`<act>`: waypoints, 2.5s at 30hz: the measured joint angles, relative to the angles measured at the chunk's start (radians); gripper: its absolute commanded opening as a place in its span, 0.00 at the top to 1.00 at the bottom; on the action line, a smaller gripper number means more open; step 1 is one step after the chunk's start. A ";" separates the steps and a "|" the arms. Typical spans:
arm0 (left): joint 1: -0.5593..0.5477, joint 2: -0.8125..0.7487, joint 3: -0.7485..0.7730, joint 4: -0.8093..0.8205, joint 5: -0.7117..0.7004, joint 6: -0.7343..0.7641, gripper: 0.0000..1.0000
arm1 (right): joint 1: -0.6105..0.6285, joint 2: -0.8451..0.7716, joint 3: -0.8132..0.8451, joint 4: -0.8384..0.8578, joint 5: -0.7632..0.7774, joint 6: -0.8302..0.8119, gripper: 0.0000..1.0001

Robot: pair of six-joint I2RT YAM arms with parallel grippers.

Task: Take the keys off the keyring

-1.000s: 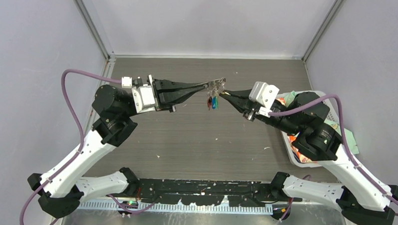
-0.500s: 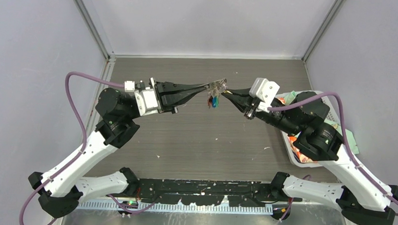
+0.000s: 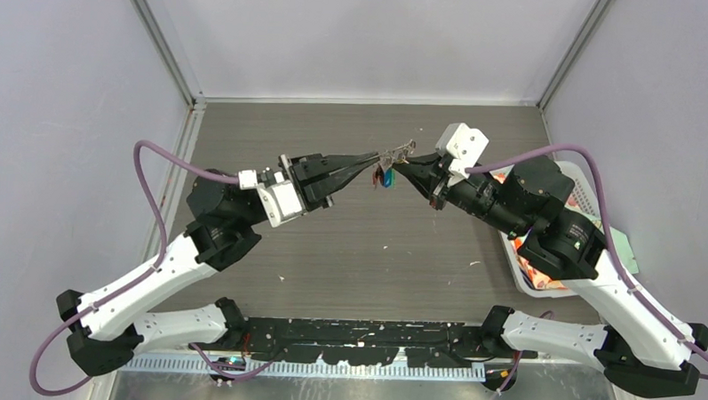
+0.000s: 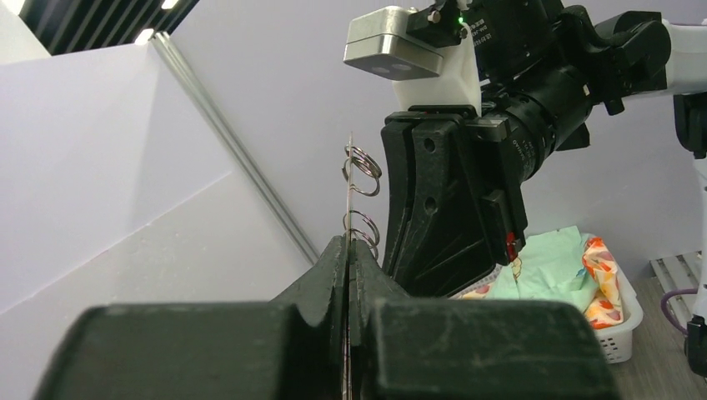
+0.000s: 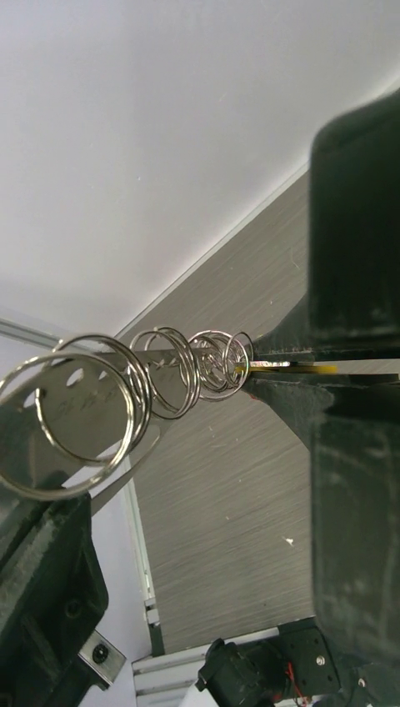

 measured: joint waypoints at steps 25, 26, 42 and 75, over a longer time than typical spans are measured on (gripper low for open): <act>-0.046 0.011 -0.024 -0.013 -0.092 0.206 1.00 | 0.000 -0.041 -0.002 -0.014 0.069 0.018 0.99; -0.046 0.013 -0.026 -0.006 -0.095 0.206 1.00 | 0.000 -0.040 -0.002 -0.019 0.066 0.018 0.99; -0.090 0.056 -0.048 0.068 -0.134 0.239 1.00 | 0.000 -0.019 -0.002 -0.044 0.048 0.045 0.98; -0.112 -0.044 -0.195 0.331 -0.184 0.061 1.00 | 0.000 -0.165 -0.116 -0.018 0.031 0.218 0.35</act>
